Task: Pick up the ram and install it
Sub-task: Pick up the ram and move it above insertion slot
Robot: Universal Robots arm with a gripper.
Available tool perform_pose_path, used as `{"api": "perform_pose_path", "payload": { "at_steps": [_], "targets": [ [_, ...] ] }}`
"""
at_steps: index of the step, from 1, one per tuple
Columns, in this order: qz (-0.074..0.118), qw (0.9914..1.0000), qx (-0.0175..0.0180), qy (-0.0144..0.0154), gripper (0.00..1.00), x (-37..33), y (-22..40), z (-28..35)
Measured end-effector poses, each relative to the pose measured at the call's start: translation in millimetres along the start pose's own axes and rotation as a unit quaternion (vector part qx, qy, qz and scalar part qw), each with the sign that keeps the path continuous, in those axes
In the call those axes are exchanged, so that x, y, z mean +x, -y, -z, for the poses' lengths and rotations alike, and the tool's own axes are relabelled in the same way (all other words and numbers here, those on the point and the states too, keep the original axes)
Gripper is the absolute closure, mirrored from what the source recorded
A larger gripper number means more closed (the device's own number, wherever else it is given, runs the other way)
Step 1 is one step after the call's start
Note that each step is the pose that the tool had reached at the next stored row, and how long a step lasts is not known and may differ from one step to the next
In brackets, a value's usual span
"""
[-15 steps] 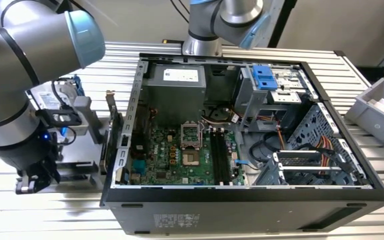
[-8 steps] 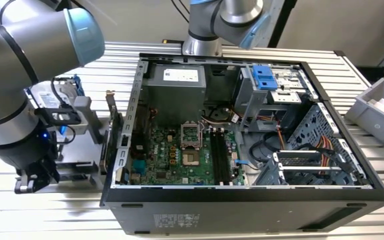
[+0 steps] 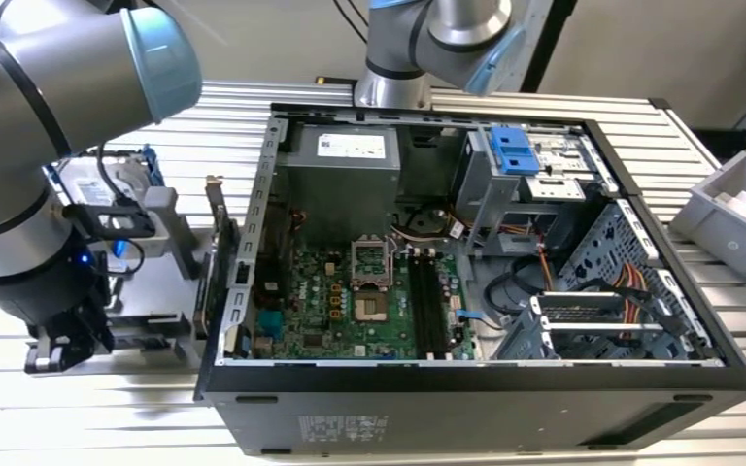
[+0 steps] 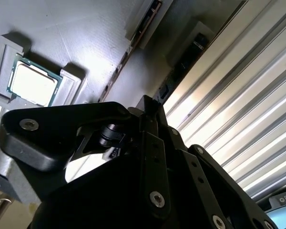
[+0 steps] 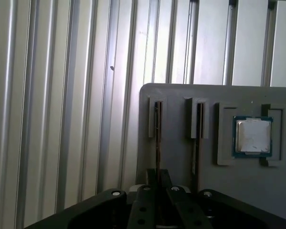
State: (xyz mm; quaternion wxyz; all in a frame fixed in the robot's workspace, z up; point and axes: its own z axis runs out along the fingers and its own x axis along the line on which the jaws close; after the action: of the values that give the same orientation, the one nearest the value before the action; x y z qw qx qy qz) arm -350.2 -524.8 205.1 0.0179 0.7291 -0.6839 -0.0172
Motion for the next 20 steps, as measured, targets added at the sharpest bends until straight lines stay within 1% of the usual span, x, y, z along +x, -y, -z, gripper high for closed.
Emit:
{"api": "perform_pose_path", "payload": {
  "at_steps": [13, 20],
  "targets": [
    [0.000, 1.00000, 0.0000, 0.0000, 1.00, 0.0, -0.6, 12.3],
    [0.000, 1.00000, 0.0001, 0.0001, 1.00, 0.0, -0.9, 19.9]
  ]
}}
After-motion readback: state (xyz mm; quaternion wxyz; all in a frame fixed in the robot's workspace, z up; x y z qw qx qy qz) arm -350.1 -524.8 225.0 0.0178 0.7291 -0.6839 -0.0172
